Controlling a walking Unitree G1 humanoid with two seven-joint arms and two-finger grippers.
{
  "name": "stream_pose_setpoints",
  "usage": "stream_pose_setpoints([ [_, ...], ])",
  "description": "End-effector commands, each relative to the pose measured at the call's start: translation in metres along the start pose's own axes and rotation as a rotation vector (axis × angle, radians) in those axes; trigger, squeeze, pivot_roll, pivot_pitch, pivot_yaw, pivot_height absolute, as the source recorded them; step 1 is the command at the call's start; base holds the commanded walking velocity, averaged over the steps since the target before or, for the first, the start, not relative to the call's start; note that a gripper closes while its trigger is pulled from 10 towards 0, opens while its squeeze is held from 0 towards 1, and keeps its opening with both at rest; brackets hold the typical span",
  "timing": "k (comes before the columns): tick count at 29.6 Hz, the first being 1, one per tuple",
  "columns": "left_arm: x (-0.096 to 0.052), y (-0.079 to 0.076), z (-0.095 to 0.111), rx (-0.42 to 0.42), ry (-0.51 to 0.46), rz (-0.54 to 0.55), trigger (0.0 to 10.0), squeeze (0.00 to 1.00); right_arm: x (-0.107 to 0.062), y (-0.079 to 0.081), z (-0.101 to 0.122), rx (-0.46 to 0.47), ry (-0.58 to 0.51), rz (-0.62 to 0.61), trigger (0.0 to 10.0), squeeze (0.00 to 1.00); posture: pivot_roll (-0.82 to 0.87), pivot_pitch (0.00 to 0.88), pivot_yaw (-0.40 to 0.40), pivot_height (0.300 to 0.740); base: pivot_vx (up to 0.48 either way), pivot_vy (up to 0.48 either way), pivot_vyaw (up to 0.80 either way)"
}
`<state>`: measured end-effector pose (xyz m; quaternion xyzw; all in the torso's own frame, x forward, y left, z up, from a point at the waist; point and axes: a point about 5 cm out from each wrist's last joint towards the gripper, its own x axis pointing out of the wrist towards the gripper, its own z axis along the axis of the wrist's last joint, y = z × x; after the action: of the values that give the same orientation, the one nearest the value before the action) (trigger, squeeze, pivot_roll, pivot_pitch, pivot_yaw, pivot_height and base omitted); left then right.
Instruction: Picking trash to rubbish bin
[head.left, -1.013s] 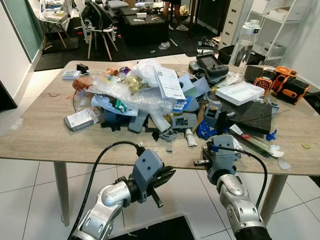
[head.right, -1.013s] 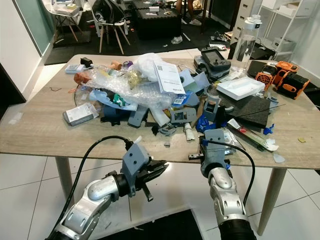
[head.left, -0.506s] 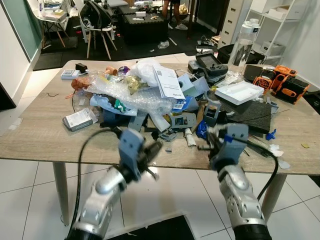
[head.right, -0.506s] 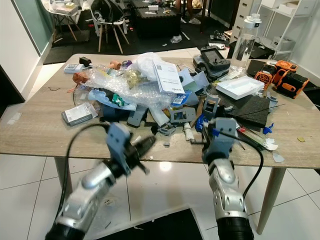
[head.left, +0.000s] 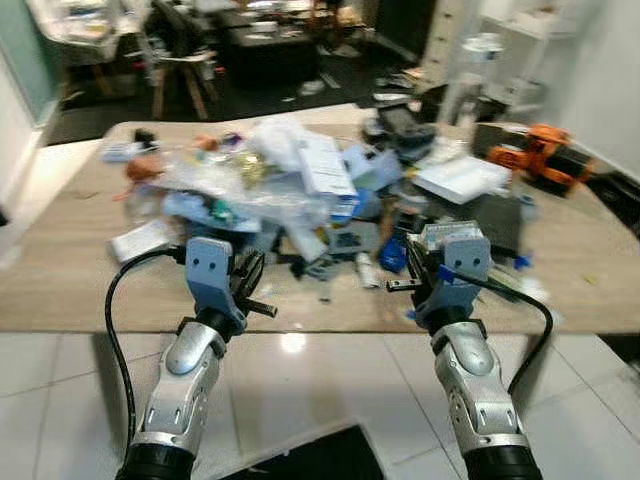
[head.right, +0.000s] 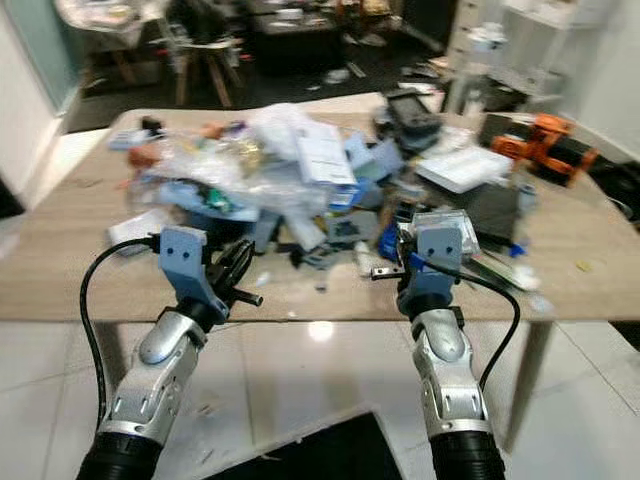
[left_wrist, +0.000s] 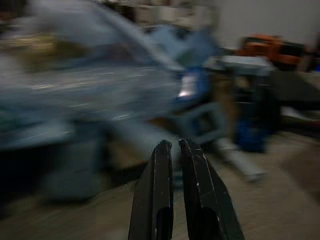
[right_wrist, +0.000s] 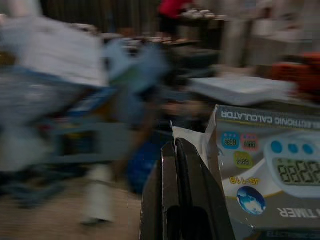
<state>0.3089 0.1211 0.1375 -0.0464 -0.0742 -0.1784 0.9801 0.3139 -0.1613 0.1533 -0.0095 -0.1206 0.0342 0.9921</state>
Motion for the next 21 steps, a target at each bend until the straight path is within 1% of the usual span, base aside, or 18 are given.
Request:
stream_pose_setpoints([
  [1, 0.0003, -0.0044, -0.0032, -0.007, 0.001, -0.001, 10.0, 0.00, -0.0018, -0.0002, -0.0020, -0.010, 0.000, 0.001, 10.0, 0.00, -0.06, 0.052, 0.022, 0.740, 0.000, 0.000, -0.80],
  [10, 0.0010, -0.0047, -0.0027, -0.014, -0.003, 0.007, 10.0, 0.00, -0.0030, -0.0008, -0.0042, -0.023, 0.008, -0.009, 10.0, 0.00, -0.06, 0.062, 0.019, 0.740, 0.000, 0.000, -0.80],
  [21, 0.0015, -0.0059, -0.0041, -0.004, 0.004, 0.012, 10.0, 0.00, -0.0026, -0.0009, -0.0063, -0.029, 0.017, -0.013, 10.0, 0.00, -0.05, 0.071, 0.017, 0.740, 0.000, 0.000, -0.80],
])
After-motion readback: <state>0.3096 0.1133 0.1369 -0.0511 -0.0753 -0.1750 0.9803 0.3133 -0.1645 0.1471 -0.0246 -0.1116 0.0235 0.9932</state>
